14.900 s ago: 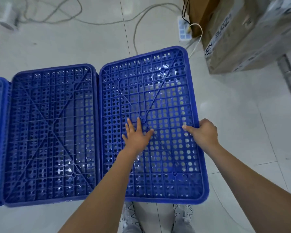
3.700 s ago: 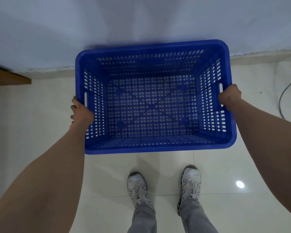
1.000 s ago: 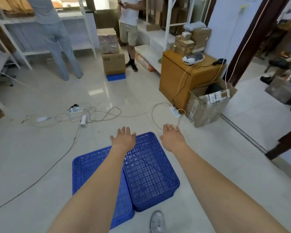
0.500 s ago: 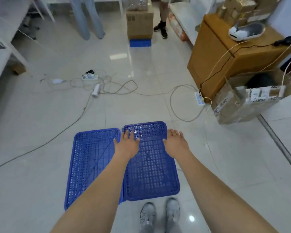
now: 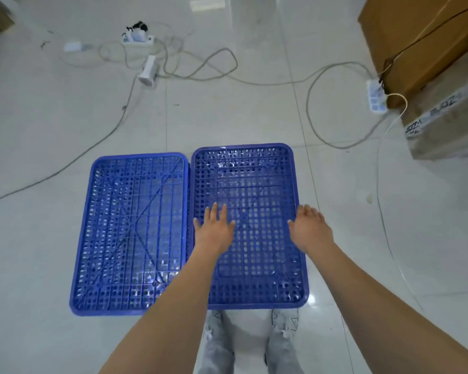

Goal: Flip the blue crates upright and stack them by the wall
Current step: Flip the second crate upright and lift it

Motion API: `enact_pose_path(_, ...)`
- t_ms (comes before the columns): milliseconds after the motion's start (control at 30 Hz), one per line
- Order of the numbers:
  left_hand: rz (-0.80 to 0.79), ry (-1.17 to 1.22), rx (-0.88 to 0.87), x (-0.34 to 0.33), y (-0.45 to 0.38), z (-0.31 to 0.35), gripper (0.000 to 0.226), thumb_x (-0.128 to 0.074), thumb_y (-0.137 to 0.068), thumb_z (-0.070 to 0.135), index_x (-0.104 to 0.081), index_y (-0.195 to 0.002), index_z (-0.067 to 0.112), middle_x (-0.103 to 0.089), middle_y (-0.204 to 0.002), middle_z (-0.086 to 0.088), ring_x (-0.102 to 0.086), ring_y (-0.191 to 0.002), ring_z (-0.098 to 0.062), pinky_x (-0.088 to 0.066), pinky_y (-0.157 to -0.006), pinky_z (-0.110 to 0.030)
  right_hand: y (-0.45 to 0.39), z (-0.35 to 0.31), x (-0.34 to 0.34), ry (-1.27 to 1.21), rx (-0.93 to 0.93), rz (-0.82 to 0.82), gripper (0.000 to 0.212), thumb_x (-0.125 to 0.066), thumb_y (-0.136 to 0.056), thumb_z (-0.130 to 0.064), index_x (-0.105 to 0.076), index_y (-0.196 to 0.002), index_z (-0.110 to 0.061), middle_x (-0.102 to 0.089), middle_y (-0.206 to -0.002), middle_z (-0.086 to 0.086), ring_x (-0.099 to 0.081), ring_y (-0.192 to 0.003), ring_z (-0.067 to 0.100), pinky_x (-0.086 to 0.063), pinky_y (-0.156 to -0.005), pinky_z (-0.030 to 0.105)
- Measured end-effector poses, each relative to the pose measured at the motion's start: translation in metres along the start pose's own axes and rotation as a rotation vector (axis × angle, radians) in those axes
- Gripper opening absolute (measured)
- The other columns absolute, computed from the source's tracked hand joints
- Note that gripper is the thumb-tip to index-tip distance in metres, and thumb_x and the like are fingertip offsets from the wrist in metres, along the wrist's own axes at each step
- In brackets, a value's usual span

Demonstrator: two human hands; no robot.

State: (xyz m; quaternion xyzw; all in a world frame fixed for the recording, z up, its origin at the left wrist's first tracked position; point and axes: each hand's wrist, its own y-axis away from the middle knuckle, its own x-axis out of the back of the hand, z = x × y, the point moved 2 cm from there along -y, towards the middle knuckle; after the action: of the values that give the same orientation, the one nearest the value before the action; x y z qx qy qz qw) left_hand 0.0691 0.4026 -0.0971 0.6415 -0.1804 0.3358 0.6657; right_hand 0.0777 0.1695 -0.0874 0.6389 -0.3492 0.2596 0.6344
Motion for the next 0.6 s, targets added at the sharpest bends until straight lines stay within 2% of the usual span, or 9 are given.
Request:
enact_pose_path(133,0.008,0.011,0.006,-0.077,-0.080,-0.010,0.072,-0.023,-0.102,0.058,0.012,-0.159,0.029,0.021,-0.166,-0.003,0.015,-0.154,-0.030,-0.001,-0.121,-0.061,-0.064,0.016,-0.079,-0.112,-0.114,-0.020,0.070,-0.036,-0.102,-0.041,-0.013,-0.153,0.000,-0.019,-0.159,0.021,-0.024,-0.145,0.035,-0.023,-0.119,0.045)
enact_pose_path(233,-0.029,0.006,0.008,-0.132,-0.125,-0.017,0.078,-0.018,-0.096,0.070,0.020,-0.155,0.036,0.031,-0.162,-0.004,0.023,-0.151,-0.032,0.002,-0.119,-0.064,-0.107,0.029,-0.132,-0.356,-0.287,-0.050,0.078,-0.039,-0.100,-0.046,-0.006,-0.154,-0.001,-0.019,-0.158,0.020,-0.030,-0.141,0.037,-0.029,-0.115,0.050)
enact_pose_path(300,-0.015,-0.004,0.009,-0.166,-0.137,-0.021,0.086,-0.017,-0.090,0.078,0.030,-0.150,0.038,0.040,-0.158,-0.004,0.031,-0.147,-0.034,0.003,-0.118,-0.067,-0.126,0.038,-0.165,-0.530,-0.374,-0.080,0.080,-0.041,-0.100,-0.048,-0.006,-0.154,0.000,-0.025,-0.156,0.022,-0.036,-0.138,0.038,-0.035,-0.111,0.046)
enact_pose_path(400,0.114,-0.066,-0.002,-0.196,-0.147,-0.025,0.094,-0.007,-0.078,0.085,0.043,-0.142,0.037,0.049,-0.152,-0.006,0.039,-0.142,-0.039,0.007,-0.113,-0.071,-0.133,0.047,-0.193,-0.679,-0.422,-0.013,0.075,-0.043,-0.099,-0.050,-0.019,-0.149,0.002,-0.049,-0.139,0.025,-0.054,-0.120,0.039,-0.046,-0.086,0.039)
enact_pose_path(467,0.134,-0.047,-0.008,-0.198,-0.149,-0.023,0.095,-0.006,-0.075,0.085,0.042,-0.142,0.038,0.048,-0.152,-0.006,0.039,-0.142,-0.039,0.011,-0.111,-0.070,-0.133,0.055,-0.198,-0.669,-0.433,0.047,0.070,-0.047,-0.096,-0.054,-0.036,-0.136,0.002,-0.059,-0.120,0.021,-0.059,-0.104,0.036,-0.043,-0.068,0.032)
enact_pose_path(533,0.112,-0.029,-0.006,-0.193,-0.146,-0.021,0.094,-0.013,-0.081,0.084,0.039,-0.144,0.038,0.048,-0.152,-0.006,0.039,-0.142,-0.039,0.012,-0.111,-0.071,-0.134,0.064,-0.192,-0.674,-0.432,0.049,0.064,-0.053,-0.091,-0.058,-0.052,-0.114,0.002,-0.059,-0.098,0.014,-0.058,-0.086,0.032,-0.036,-0.054,0.030)
enact_pose_path(600,0.101,-0.007,-0.015,-0.186,-0.144,-0.020,0.091,-0.018,-0.086,0.081,0.037,-0.145,0.040,0.048,-0.152,-0.005,0.040,-0.141,-0.040,0.010,-0.112,-0.072,-0.135,0.073,-0.180,-0.720,-0.428,0.022,0.066,-0.062,-0.082,-0.065,-0.057,-0.093,0.000,-0.061,-0.085,0.009,-0.060,-0.078,0.029,-0.044,-0.052,0.029)
